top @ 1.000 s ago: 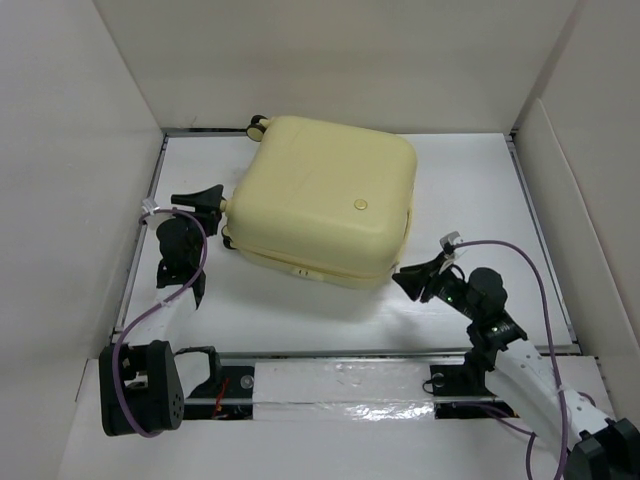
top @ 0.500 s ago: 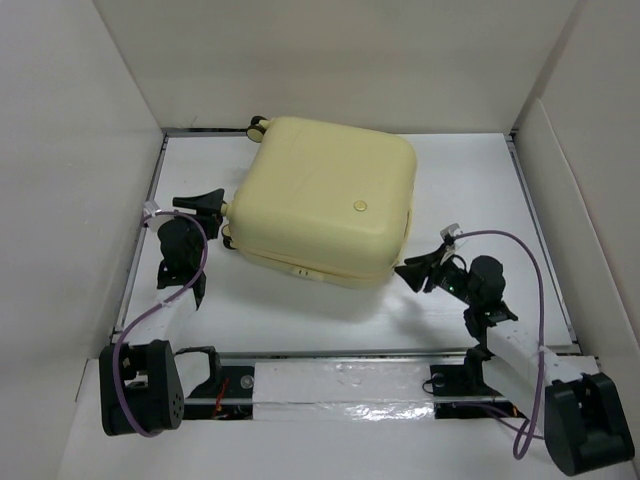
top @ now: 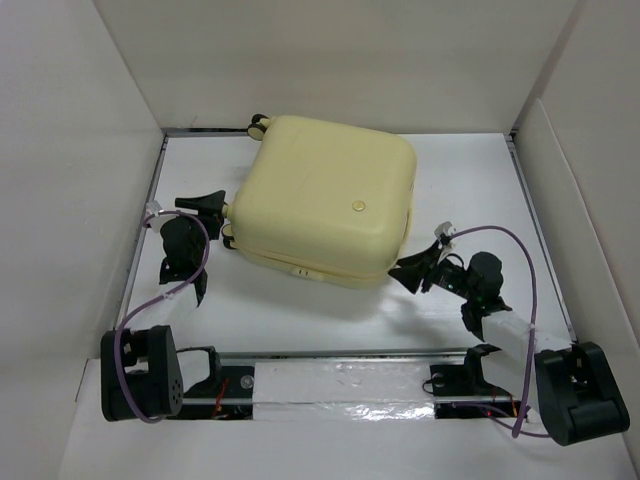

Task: Pack the luggage

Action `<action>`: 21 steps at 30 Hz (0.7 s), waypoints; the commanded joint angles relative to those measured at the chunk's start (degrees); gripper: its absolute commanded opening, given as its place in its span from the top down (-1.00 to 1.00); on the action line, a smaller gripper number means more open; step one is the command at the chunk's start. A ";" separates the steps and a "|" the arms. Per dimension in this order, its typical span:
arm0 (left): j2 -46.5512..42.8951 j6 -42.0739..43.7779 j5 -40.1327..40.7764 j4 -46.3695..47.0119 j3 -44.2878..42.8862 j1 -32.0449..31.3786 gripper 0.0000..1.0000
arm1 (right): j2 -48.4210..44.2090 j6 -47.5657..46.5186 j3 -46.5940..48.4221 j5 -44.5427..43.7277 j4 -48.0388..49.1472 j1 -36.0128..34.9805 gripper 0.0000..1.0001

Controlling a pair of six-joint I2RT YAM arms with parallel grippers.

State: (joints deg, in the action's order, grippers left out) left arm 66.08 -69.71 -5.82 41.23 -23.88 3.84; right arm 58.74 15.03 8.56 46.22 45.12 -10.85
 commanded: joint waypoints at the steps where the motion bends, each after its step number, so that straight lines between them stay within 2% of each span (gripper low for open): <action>1: -0.25 2.04 -4.63 7.55 -0.64 -1.29 0.86 | -0.38 -0.17 1.82 2.04 4.98 -0.48 -0.03; 6: 0.62 1.69 -4.98 8.34 -1.35 -1.29 0.80 | -1.08 0.09 0.76 0.11 3.22 -1.80 0.15; 11: -0.08 1.25 -5.16 9.22 -1.17 -1.29 0.81 | -1.44 -0.44 0.23 -1.74 2.25 -3.03 0.49; 16: -0.43 1.51 -5.16 8.69 -1.08 -1.29 0.81 | -1.08 -0.09 0.41 -1.39 1.90 -3.03 0.64; 18: -0.34 1.60 -5.16 8.78 -0.99 -1.29 0.81 | -1.26 0.09 -0.38 -1.83 1.72 -3.56 0.45; 19: -0.34 1.60 -5.16 9.04 -0.73 -1.29 0.81 | -1.70 0.44 -0.73 -2.18 1.90 -3.56 0.31; 20: -0.26 1.42 -5.25 9.13 -0.73 -1.29 0.81 | -2.05 0.62 -1.08 -2.71 2.16 -3.56 0.01; 21: -0.25 1.42 -5.25 9.30 -0.64 -1.29 0.81 | -2.31 0.62 -1.35 -3.49 1.90 -4.08 -0.04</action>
State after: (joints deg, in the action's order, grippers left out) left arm 67.07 -70.15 -5.82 43.46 -23.88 3.86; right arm 57.12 15.86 8.08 44.49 44.82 -13.26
